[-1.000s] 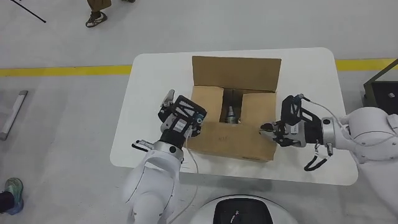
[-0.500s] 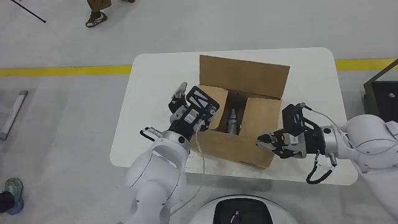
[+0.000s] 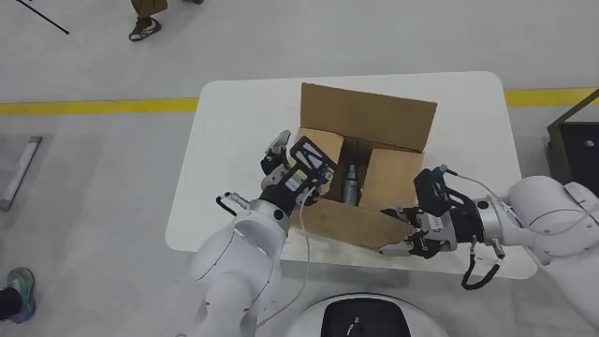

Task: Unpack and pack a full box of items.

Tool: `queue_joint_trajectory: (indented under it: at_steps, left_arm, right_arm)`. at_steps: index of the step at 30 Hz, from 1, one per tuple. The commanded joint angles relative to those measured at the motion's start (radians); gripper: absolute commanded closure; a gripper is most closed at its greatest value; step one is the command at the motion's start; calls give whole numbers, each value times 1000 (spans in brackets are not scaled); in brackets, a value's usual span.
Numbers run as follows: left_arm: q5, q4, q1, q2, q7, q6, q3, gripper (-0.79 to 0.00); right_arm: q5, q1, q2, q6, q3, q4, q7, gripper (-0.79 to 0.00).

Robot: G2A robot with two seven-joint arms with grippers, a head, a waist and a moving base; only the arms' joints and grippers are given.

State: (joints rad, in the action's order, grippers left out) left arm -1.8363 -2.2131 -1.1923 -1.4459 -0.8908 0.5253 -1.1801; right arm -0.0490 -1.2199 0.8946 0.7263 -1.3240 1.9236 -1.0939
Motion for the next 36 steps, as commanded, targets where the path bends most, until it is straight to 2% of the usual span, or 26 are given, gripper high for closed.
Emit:
queue_joint_trajectory:
  at_steps: [1,3,9,10,13,18,19,25,26,27,28,30,31,32,34,36]
  left_arm:
    - [8,-4,-4,2,-8,17,-1,-785]
    - [16,-9,-8,4,-17,33,-1,-785]
    - [39,-18,-23,10,-54,94,0,-785]
    - [42,-19,-26,11,-59,96,-1,-785]
    - [49,-27,-33,14,-74,108,-1,-785]
    - [60,-44,-44,18,-95,124,-1,-785]
    - [63,-47,-47,19,-100,127,-1,-785]
    - [76,-66,-64,25,-118,139,-6,-785]
    - [77,-70,-69,26,-121,141,-7,-785]
    - [79,-74,-74,27,-125,144,-7,-785]
    - [81,-80,-81,29,-128,148,-7,-785]
    - [84,-91,-93,32,-133,157,-7,-785]
    - [85,-98,-99,33,-136,161,-7,-785]
    - [88,-105,-105,34,-138,163,-8,-785]
    - [91,-121,-116,37,-145,170,-8,-785]
    - [101,-135,-131,39,-151,178,-7,-785]
  right_arm:
    - [-2,2,-12,5,12,6,5,-520]
    - [0,3,-25,14,24,8,14,-613]
    - [17,8,-59,36,53,11,36,-637]
    - [22,8,-65,39,58,12,39,-585]
    - [41,9,-82,50,65,14,50,-526]
    - [85,8,-110,71,63,9,71,-610]
    - [111,6,-115,81,57,-4,81,-643]
    - [291,-7,-134,139,-10,-126,140,-720]
    - [319,-10,-135,136,-23,-154,149,-677]
    - [332,-10,-136,134,-33,-171,156,-591]
    - [344,-13,-136,121,-39,-190,168,-388]
    - [347,-12,-135,97,-41,-205,186,-280]
    - [348,-13,-134,83,-36,-210,193,-139]
    - [348,-11,-132,73,-29,-209,198,-77]
    - [367,-10,-128,57,-2,-203,196,-9]
    - [386,-1,-123,49,31,-192,180,0]
